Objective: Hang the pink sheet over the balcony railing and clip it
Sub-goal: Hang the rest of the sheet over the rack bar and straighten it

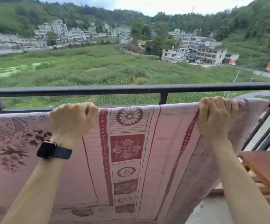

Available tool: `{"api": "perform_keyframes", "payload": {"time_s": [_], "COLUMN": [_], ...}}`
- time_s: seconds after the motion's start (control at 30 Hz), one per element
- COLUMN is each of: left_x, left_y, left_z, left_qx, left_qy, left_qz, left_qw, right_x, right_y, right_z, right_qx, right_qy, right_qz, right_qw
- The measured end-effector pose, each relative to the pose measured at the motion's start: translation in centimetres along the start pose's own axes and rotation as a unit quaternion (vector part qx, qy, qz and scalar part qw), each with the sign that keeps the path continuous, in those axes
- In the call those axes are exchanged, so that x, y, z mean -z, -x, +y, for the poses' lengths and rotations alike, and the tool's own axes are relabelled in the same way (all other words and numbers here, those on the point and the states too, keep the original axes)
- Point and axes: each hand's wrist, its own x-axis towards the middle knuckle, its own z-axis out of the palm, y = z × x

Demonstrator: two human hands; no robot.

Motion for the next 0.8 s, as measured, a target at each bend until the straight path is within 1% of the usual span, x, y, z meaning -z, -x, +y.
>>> {"api": "perform_keyframes", "payload": {"time_s": [0.07,0.13,0.2,0.27,0.33,0.4,0.47,0.53,0.57,0.6,0.63,0.67,0.73,0.8], "left_x": [0.8,1.7,1.5,0.1,-2.0,-3.4,-3.9,-4.1,-4.2,-4.3,-4.2,-4.2,-3.7,-3.1], "left_y": [0.3,0.3,-0.1,-0.1,0.6,0.9,1.1,1.1,1.1,1.1,1.1,1.1,0.9,0.5], "left_z": [1.2,4.7,10.9,18.5,24.2,26.2,25.8,25.5,25.5,25.8,26.2,26.6,27.5,29.1], "left_qx": [0.035,0.034,-0.025,-0.090,-0.108,-0.093,-0.077,-0.075,-0.072,-0.059,-0.038,-0.016,0.014,0.005], "left_qy": [0.012,0.019,0.035,0.071,0.059,0.023,0.011,0.005,0.005,0.006,0.008,0.012,0.006,0.005], "left_qz": [0.001,0.001,0.005,-0.028,-0.043,-0.028,-0.017,-0.002,0.002,0.006,0.007,0.004,-0.018,-0.035], "left_qw": [0.999,0.999,0.999,0.993,0.991,0.995,0.997,0.997,0.997,0.998,0.999,1.000,1.000,0.999], "right_x": [0.0,0.3,0.7,1.2,1.7,2.2,2.5,2.5,2.2,1.8,1.4,1.1,0.9,1.6], "right_y": [0.2,0.0,-0.2,-0.8,-2.1,-3.8,-5.1,-5.2,-4.7,-3.8,-2.7,-1.4,0.9,1.8], "right_z": [0.2,0.3,0.6,1.6,4.0,7.9,12.4,15.7,16.8,17.4,18.1,19.0,20.8,21.7], "right_qx": [0.026,0.046,0.063,0.094,0.127,0.143,0.143,0.075,0.024,-0.032,-0.085,-0.122,-0.169,-0.206], "right_qy": [-0.008,-0.020,-0.024,-0.036,-0.058,-0.044,0.001,-0.003,-0.046,-0.116,-0.189,-0.239,-0.282,-0.325], "right_qz": [-0.003,-0.025,-0.056,-0.081,-0.096,-0.098,-0.085,-0.090,-0.116,-0.156,-0.198,-0.224,-0.231,-0.227], "right_qw": [1.000,0.998,0.996,0.992,0.986,0.984,0.986,0.993,0.992,0.980,0.958,0.937,0.916,0.895]}}
